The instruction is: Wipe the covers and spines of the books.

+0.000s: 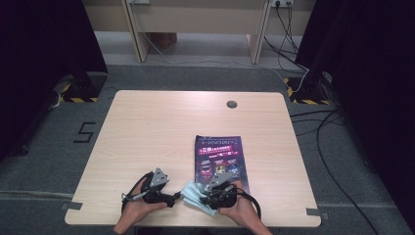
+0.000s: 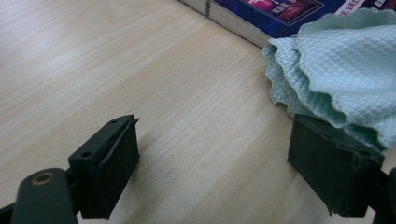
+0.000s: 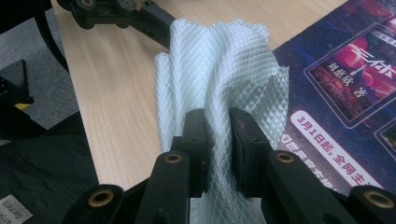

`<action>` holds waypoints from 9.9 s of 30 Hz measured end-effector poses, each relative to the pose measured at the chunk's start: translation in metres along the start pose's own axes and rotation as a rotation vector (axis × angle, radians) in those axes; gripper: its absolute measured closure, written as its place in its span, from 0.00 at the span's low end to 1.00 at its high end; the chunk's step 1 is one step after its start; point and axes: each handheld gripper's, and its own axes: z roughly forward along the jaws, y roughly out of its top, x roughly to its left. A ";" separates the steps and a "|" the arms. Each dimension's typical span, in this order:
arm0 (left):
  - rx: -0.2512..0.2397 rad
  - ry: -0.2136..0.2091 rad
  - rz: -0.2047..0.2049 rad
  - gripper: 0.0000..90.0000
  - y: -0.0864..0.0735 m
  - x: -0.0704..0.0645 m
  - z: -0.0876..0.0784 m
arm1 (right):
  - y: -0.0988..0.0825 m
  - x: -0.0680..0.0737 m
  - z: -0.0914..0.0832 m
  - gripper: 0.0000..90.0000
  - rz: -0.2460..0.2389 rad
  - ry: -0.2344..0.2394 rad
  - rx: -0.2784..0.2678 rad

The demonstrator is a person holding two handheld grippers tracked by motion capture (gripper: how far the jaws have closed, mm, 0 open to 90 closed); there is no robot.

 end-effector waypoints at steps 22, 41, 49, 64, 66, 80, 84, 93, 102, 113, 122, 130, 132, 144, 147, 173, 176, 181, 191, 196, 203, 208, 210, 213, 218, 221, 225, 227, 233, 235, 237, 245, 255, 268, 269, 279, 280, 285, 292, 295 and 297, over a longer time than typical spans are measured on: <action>-0.001 0.006 -0.001 0.16 0.000 0.000 0.000 | -0.049 -0.082 -0.072 0.87 0.229 -0.226 0.000; -0.001 0.008 -0.004 0.16 0.000 -0.001 0.000 | -0.061 -0.055 -0.075 0.87 0.169 -0.192 0.014; -0.001 0.008 0.000 0.16 0.000 -0.001 0.001 | -0.066 -0.073 -0.085 0.89 0.220 -0.256 -0.003; -0.007 0.009 -0.003 0.16 0.001 -0.002 0.002 | -0.037 -0.070 -0.056 0.89 0.146 -0.226 -0.009; -0.009 0.008 -0.003 0.16 0.001 -0.002 0.002 | -0.033 -0.078 -0.054 0.88 0.147 -0.245 -0.012; -0.007 0.008 0.000 0.16 0.001 -0.002 0.002 | -0.005 -0.134 -0.043 0.89 0.232 -0.393 -0.044; -0.006 0.006 0.001 0.16 0.001 -0.002 0.002 | -0.005 -0.130 -0.043 0.89 0.215 -0.384 -0.030; -0.007 0.006 -0.001 0.16 0.001 -0.002 0.002 | -0.011 -0.090 -0.038 0.89 0.151 -0.216 -0.006; -0.009 0.004 -0.001 0.16 0.001 -0.002 0.003 | 0.005 -0.060 -0.016 0.88 0.062 -0.132 0.011; -0.009 0.005 0.002 0.16 0.001 -0.002 0.003 | 0.018 -0.082 -0.007 0.88 0.104 -0.168 -0.017; -0.010 0.004 0.001 0.16 0.001 -0.002 0.003 | 0.024 -0.128 -0.014 0.88 0.198 -0.282 -0.042; -0.012 0.003 0.001 0.16 0.001 -0.002 0.003 | 0.020 -0.160 -0.027 0.88 0.271 -0.377 -0.052; -0.012 0.005 -0.001 0.16 0.001 -0.003 0.003 | 0.018 -0.166 -0.030 0.88 0.299 -0.383 -0.060; -0.011 0.002 0.001 0.16 0.002 -0.003 0.004 | 0.028 -0.163 -0.024 0.88 0.243 -0.406 -0.027; -0.010 0.004 0.003 0.16 0.002 -0.003 0.004 | 0.036 -0.161 -0.016 0.88 0.241 -0.388 -0.034; -0.008 0.003 0.006 0.16 0.002 -0.003 0.004 | 0.052 -0.174 -0.006 0.88 0.282 -0.382 -0.035; -0.008 0.004 0.005 0.15 0.003 -0.003 0.005 | 0.038 -0.188 -0.021 0.88 0.332 -0.407 -0.046; -0.008 0.004 0.005 0.16 0.002 -0.003 0.005 | 0.024 -0.200 -0.041 0.89 0.382 -0.477 -0.060; -0.014 0.002 0.002 0.15 0.003 -0.003 0.005 | -0.019 -0.217 -0.100 0.89 0.475 -0.525 -0.167; -0.013 0.002 0.001 0.15 0.003 -0.003 0.005 | -0.039 -0.225 -0.112 0.88 0.504 -0.556 -0.146; -0.011 0.007 -0.002 0.16 0.004 -0.004 0.006 | -0.050 -0.229 -0.113 0.86 0.523 -0.590 -0.113; -0.003 0.007 -0.003 0.16 0.005 -0.004 0.006 | -0.051 -0.229 -0.107 0.79 0.513 -0.596 -0.081; 0.000 0.008 -0.009 0.17 0.006 -0.004 0.005 | -0.049 -0.227 -0.107 0.73 0.512 -0.601 -0.085; 0.002 0.011 -0.020 0.20 0.007 -0.003 0.005 | -0.047 -0.224 -0.110 0.65 0.508 -0.606 -0.097; -0.014 -0.016 -0.086 0.22 0.009 -0.001 0.005 | -0.041 -0.212 -0.119 0.53 0.499 -0.619 -0.146; -0.019 -0.017 -0.082 0.22 0.011 -0.002 0.006 | -0.037 -0.202 -0.124 0.47 0.473 -0.612 -0.168; -0.021 -0.030 -0.084 0.21 0.012 -0.004 0.008 | -0.035 -0.189 -0.128 0.45 0.440 -0.579 -0.176; -0.017 -0.046 -0.083 0.21 0.013 -0.005 0.010 | -0.034 -0.182 -0.127 0.44 0.431 -0.557 -0.180; -0.060 -0.069 -0.099 0.18 0.019 -0.009 0.013 | -0.037 -0.171 -0.113 0.39 0.419 -0.503 -0.160; -0.072 -0.070 -0.110 0.18 0.021 -0.010 0.015 | -0.037 -0.168 -0.107 0.38 0.426 -0.478 -0.152; -0.075 -0.082 -0.114 0.18 0.023 -0.011 0.018 | -0.037 -0.166 -0.101 0.37 0.426 -0.441 -0.147; -0.056 -0.103 -0.085 0.21 0.036 -0.024 0.038 | -0.030 -0.152 -0.079 0.35 0.405 -0.379 -0.106; -0.064 -0.134 -0.052 0.25 0.042 -0.033 0.047 | -0.027 -0.146 -0.056 0.34 0.408 -0.305 -0.090; -0.061 -0.146 -0.035 0.26 0.044 -0.036 0.050 | -0.016 -0.136 -0.037 0.23 0.440 -0.272 -0.134; -0.061 -0.146 -0.035 0.26 0.044 -0.036 0.050 | -0.016 -0.136 -0.037 0.22 0.464 -0.261 -0.142; -0.063 -0.153 -0.020 0.29 0.045 -0.035 0.050 | -0.029 -0.135 -0.049 0.29 0.605 -0.162 -0.197; -0.064 -0.153 -0.020 0.29 0.045 -0.035 0.050 | -0.029 -0.135 -0.049 0.29 0.610 -0.160 -0.199; -0.067 -0.154 -0.027 0.32 0.044 -0.034 0.049 | -0.032 -0.135 -0.050 0.30 0.645 -0.150 -0.218; -0.068 -0.154 -0.026 0.32 0.044 -0.034 0.049 | -0.036 -0.135 -0.052 0.31 0.690 -0.124 -0.244; -0.069 -0.154 -0.028 0.32 0.044 -0.034 0.049 | -0.036 -0.134 -0.053 0.31 0.693 -0.121 -0.242; -0.068 -0.153 -0.027 0.32 0.044 -0.034 0.049 | -0.038 -0.134 -0.054 0.33 0.700 -0.115 -0.254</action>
